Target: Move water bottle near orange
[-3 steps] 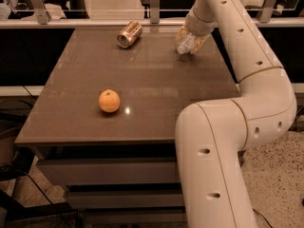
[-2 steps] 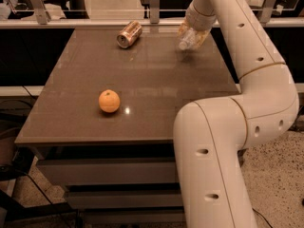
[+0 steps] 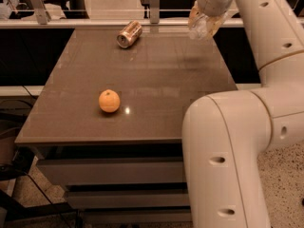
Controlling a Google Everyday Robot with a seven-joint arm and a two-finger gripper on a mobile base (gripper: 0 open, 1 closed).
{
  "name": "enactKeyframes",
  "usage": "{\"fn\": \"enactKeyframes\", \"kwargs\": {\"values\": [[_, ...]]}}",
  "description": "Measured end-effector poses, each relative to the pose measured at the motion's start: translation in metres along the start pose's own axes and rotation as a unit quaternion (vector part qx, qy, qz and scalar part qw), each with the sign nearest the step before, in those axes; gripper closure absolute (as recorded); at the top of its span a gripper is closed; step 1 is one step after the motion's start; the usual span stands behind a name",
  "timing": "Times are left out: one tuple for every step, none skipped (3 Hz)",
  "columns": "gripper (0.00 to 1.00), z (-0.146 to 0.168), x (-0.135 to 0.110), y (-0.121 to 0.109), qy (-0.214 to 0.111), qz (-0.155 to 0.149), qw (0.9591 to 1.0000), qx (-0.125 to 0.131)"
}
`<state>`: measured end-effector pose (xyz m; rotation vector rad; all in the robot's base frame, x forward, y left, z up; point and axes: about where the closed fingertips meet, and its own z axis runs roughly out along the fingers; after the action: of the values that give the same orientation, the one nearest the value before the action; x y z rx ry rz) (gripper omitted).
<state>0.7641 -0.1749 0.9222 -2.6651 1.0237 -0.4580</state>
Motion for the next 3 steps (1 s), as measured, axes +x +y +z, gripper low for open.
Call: {"fn": "enactKeyframes", "kwargs": {"values": [[1.00, -0.035, -0.022, 0.016, -0.041, 0.038, 0.9981, 0.026], [1.00, -0.031, -0.019, 0.011, -0.037, 0.038, 0.9980, 0.034], [1.00, -0.011, -0.031, -0.002, -0.057, -0.005, 0.9977, 0.035]]}}
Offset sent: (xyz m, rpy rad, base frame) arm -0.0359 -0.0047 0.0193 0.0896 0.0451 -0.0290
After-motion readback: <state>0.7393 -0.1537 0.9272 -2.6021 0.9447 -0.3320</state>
